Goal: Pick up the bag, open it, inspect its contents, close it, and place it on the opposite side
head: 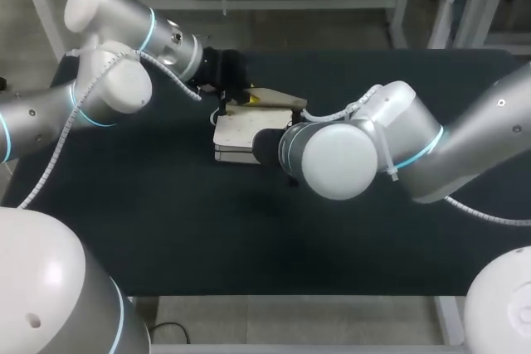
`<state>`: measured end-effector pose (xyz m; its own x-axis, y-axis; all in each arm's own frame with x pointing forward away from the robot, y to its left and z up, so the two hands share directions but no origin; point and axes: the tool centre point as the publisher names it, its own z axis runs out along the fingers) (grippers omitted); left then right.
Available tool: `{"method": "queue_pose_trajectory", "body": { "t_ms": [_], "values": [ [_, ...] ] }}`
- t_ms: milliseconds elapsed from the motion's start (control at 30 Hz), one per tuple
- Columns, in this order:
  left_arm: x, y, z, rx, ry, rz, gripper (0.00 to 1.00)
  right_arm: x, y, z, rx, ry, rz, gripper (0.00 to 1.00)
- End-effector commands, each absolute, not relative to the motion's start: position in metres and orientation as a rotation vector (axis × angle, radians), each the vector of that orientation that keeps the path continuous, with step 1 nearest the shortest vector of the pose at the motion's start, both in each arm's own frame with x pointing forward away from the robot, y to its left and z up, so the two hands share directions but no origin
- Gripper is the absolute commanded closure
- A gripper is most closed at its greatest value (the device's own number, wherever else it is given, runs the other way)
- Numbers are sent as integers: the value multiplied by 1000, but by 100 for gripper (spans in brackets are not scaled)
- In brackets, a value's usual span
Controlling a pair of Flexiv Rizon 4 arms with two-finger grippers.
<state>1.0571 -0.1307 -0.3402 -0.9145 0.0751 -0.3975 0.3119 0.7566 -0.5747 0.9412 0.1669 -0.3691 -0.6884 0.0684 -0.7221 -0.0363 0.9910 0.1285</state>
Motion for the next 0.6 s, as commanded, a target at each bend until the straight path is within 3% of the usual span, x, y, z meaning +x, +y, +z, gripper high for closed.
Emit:
{"method": "queue_pose_trajectory", "body": {
  "t_ms": [33,233,333,600],
  "values": [
    [1056,-129,-342,299,2599,-947,100,943,166,-376,35,2162,180,76],
    [1054,-128,-342,299,2600,-949,100,945,166,-377,38,2164,195,86],
    [1054,-127,-342,301,2598,-949,100,946,166,-375,40,2161,202,100],
    [1044,-128,-342,348,2542,-968,100,945,169,-374,43,2156,207,100]
  ]
}}
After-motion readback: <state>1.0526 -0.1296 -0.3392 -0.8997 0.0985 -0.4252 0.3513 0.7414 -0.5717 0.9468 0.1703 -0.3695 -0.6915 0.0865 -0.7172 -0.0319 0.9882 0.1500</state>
